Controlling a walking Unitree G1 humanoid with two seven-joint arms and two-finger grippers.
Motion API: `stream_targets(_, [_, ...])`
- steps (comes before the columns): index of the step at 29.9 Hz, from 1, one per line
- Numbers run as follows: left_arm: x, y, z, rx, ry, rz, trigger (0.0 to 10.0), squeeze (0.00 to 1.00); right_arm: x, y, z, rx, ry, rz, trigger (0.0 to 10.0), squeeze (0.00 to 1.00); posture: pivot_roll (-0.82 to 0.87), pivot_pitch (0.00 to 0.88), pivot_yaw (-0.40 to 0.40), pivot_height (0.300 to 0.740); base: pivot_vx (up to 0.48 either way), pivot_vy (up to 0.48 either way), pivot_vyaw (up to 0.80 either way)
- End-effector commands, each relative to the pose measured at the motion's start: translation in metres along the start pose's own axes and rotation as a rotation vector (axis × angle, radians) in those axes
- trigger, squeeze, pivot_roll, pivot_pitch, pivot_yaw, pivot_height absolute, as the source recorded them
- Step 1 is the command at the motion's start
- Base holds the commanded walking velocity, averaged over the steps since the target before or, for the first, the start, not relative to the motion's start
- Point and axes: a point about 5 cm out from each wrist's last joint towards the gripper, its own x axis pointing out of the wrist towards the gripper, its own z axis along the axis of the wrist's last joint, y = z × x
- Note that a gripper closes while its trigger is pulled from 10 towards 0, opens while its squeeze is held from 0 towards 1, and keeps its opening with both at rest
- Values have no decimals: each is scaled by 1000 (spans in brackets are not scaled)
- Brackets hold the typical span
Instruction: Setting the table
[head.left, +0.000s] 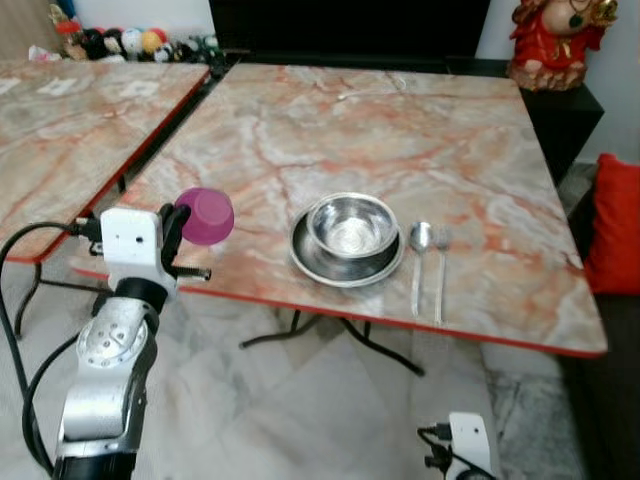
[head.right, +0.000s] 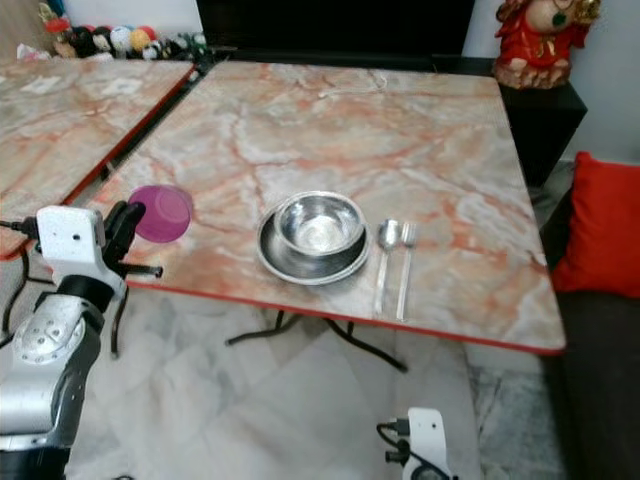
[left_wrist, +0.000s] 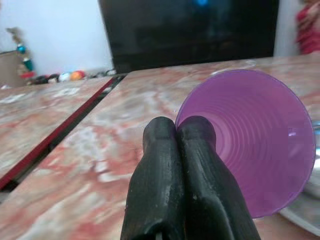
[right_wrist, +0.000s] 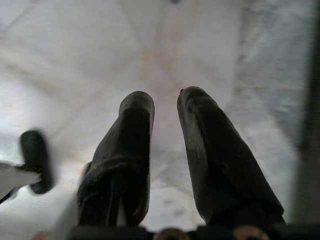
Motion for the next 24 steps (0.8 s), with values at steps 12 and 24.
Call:
stream_targets(12, [-1,6,2,-53,10,0,10000,0,0,5,-3,6,16,14,10000,0,41,89,7,740,0,0,0])
stream_targets(24, [1,6,4,-57,21,-16,10000,0,0,6,-2,10,15,16,10000,0,41,99,9,740,240,0,0])
